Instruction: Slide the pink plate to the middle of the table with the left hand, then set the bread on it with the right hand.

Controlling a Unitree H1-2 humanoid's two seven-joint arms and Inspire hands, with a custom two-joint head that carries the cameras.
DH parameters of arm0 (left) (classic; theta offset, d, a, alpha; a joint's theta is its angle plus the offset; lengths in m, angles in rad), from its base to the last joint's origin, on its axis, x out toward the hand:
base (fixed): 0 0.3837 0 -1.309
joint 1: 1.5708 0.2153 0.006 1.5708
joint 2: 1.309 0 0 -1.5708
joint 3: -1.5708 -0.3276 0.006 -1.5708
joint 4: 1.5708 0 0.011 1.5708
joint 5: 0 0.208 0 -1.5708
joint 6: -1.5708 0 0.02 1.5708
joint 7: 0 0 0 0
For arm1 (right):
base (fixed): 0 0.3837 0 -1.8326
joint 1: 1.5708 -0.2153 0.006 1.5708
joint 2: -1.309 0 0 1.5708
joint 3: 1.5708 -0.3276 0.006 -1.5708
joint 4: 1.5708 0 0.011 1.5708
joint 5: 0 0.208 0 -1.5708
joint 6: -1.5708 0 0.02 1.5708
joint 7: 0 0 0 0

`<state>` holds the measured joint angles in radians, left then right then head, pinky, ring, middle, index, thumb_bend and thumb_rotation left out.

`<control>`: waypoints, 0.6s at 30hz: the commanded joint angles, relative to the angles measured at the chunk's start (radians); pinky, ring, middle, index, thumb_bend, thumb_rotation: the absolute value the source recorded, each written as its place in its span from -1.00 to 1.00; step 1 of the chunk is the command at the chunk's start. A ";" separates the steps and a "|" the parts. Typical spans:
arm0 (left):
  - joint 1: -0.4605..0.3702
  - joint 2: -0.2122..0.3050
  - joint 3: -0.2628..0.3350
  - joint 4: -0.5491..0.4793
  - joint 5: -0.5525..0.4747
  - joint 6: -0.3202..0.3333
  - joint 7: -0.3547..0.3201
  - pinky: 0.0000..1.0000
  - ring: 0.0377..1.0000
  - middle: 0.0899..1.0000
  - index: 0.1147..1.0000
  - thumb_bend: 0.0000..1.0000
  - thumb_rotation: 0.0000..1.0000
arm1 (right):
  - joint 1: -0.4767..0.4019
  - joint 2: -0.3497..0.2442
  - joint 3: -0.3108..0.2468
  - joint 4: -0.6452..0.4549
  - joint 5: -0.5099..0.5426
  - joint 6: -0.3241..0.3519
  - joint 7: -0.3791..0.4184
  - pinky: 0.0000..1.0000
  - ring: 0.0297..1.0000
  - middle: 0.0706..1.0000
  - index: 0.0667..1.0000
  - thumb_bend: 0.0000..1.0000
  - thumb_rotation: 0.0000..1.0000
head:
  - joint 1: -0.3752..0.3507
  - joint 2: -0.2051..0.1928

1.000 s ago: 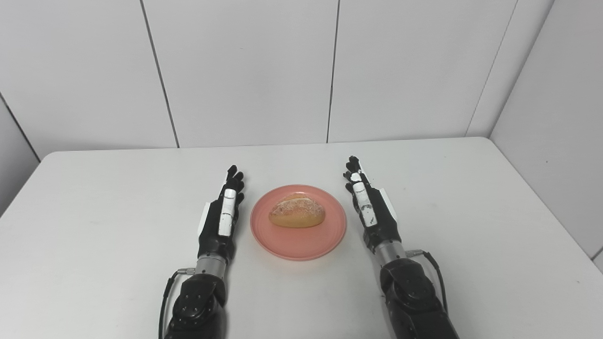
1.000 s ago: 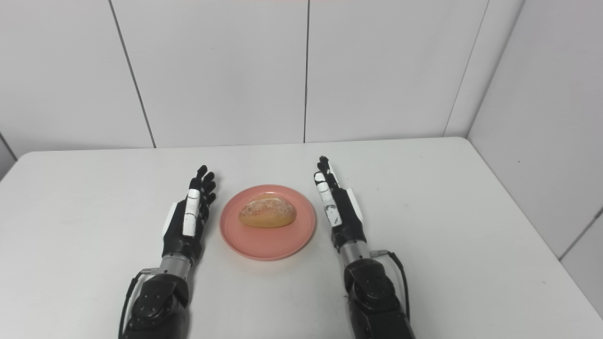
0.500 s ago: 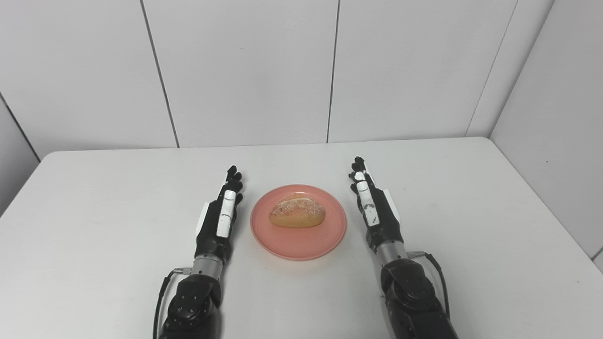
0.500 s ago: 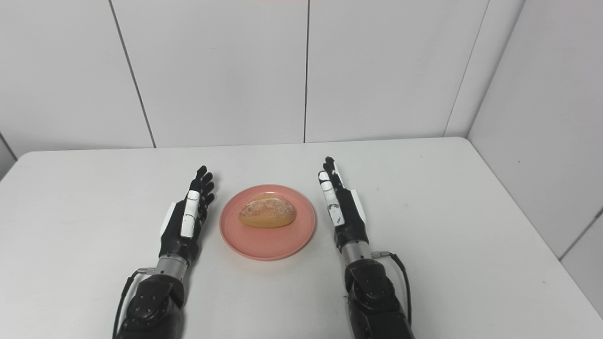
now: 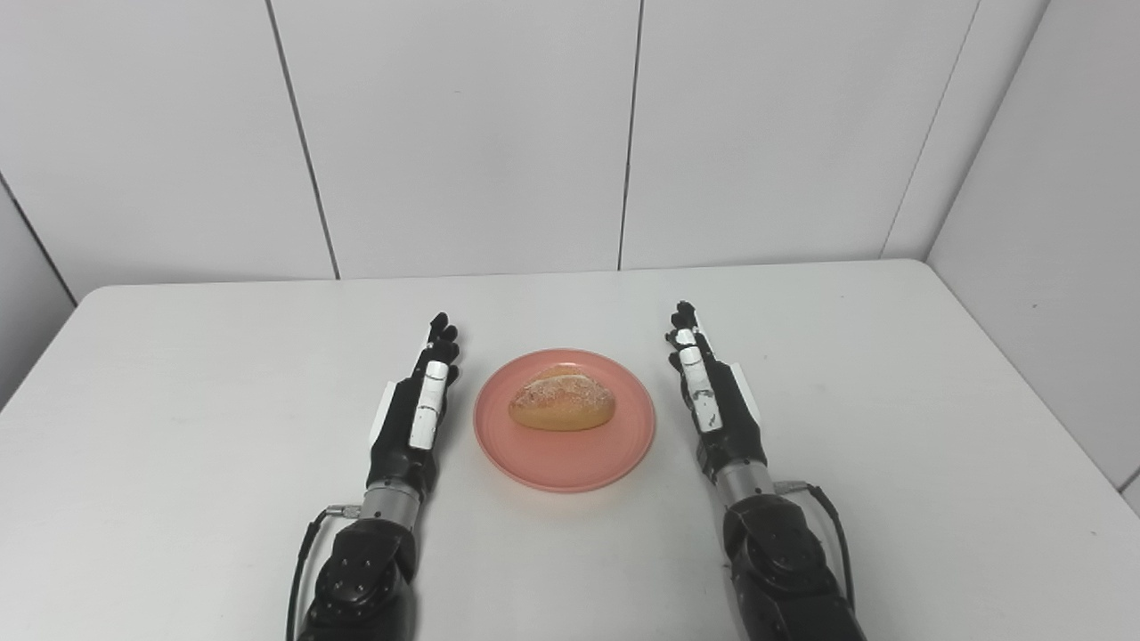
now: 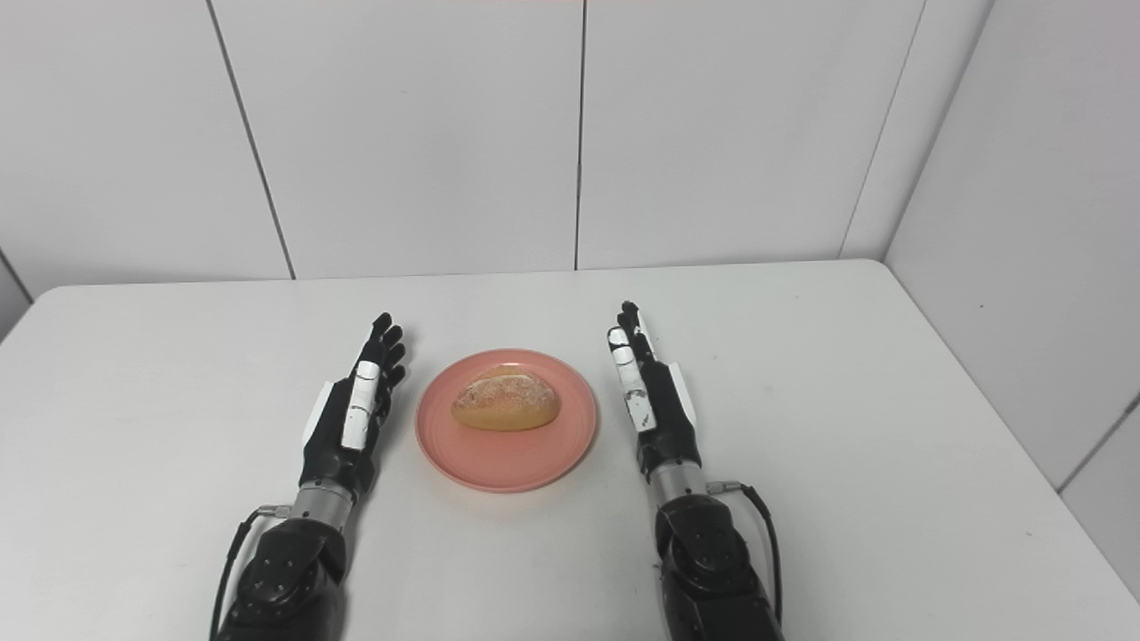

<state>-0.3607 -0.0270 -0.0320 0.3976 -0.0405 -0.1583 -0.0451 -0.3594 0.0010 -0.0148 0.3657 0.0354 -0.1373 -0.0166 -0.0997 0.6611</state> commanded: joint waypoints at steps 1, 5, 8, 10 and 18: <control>-0.017 0.010 0.001 -0.004 0.004 -0.033 -0.009 1.00 1.00 1.00 0.99 0.41 1.00 | -0.024 0.012 -0.006 -0.046 0.002 0.000 -0.009 1.00 1.00 1.00 1.00 0.01 1.00 | 0.003 -0.001; -0.020 0.011 0.003 -0.003 -0.009 -0.031 -0.019 1.00 1.00 1.00 0.99 0.40 1.00 | -0.006 0.028 -0.008 -0.070 0.003 0.011 -0.020 1.00 1.00 1.00 1.00 -0.03 1.00 | 0.015 -0.001; -0.023 0.010 0.006 -0.002 -0.016 -0.029 -0.024 1.00 1.00 1.00 0.98 0.41 1.00 | 0.002 0.033 -0.005 -0.073 -0.006 0.015 -0.029 1.00 1.00 1.00 1.00 0.03 1.00 | 0.028 -0.002; -0.024 0.009 0.007 0.000 -0.022 -0.026 -0.029 1.00 1.00 1.00 0.99 0.42 1.00 | 0.005 0.034 -0.004 -0.073 -0.009 0.015 -0.030 1.00 1.00 1.00 1.00 0.03 1.00 | 0.036 -0.002; -0.019 0.012 -0.002 -0.011 -0.030 0.006 -0.048 1.00 1.00 1.00 1.00 0.48 1.00 | 0.018 0.040 -0.006 -0.096 0.006 0.037 -0.018 1.00 1.00 1.00 1.00 0.01 0.98 | 0.062 -0.001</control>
<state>-0.3612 -0.0163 -0.0324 0.3971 -0.0665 -0.1465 -0.0843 -0.3170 0.0346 -0.0176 0.3029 0.0332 -0.1063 -0.0393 -0.0445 0.6611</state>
